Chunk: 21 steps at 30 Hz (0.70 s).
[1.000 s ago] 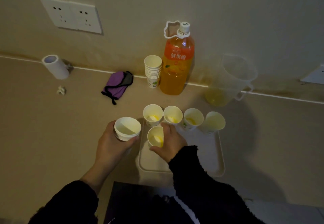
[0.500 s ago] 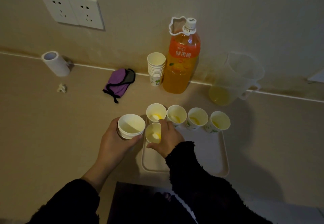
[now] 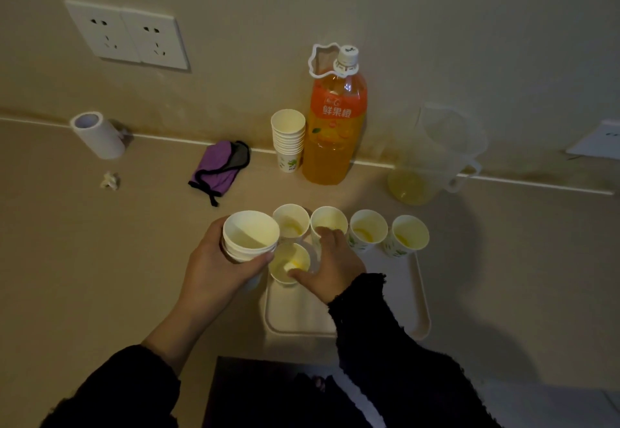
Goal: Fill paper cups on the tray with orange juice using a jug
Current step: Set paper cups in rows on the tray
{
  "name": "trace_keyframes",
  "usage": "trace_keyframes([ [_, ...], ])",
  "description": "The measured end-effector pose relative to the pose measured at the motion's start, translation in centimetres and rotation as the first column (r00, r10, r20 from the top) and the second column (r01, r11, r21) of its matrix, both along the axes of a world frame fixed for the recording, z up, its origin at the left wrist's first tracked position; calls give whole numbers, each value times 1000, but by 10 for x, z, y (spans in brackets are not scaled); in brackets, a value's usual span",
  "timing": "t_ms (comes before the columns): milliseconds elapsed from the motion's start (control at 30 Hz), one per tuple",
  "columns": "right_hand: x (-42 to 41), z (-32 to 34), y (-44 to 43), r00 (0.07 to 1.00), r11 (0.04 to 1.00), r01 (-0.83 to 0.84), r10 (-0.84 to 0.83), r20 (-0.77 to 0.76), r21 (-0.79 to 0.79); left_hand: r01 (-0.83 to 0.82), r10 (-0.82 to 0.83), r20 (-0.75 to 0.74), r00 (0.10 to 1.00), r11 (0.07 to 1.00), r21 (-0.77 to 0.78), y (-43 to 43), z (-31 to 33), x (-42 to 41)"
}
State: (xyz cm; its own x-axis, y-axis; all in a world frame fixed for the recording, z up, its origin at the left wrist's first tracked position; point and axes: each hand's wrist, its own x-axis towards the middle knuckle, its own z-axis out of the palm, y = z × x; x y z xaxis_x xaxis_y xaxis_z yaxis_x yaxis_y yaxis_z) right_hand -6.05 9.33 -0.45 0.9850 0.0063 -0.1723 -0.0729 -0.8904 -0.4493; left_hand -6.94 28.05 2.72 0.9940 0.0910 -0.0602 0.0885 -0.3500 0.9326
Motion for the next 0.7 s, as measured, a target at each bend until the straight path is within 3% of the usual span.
trace_keyframes([
  [100,5,26,-7,960,962,88,-152,236,259,60,-58,30,998,997,-44,-13,16,4],
  [167,8,53,-7,970,846,100,-201,139,523,93,-91,48,995,995,-45,-25,25,6],
  [233,10,74,-9,996,779,63,-88,9,624,119,-119,63,991,993,-5,-36,31,7],
  [333,8,88,-11,999,823,-27,32,1,567,163,-169,89,982,984,69,-49,34,7],
  [700,-1,86,-25,998,892,-65,48,49,446,216,-255,136,957,944,248,-62,27,-1],
])
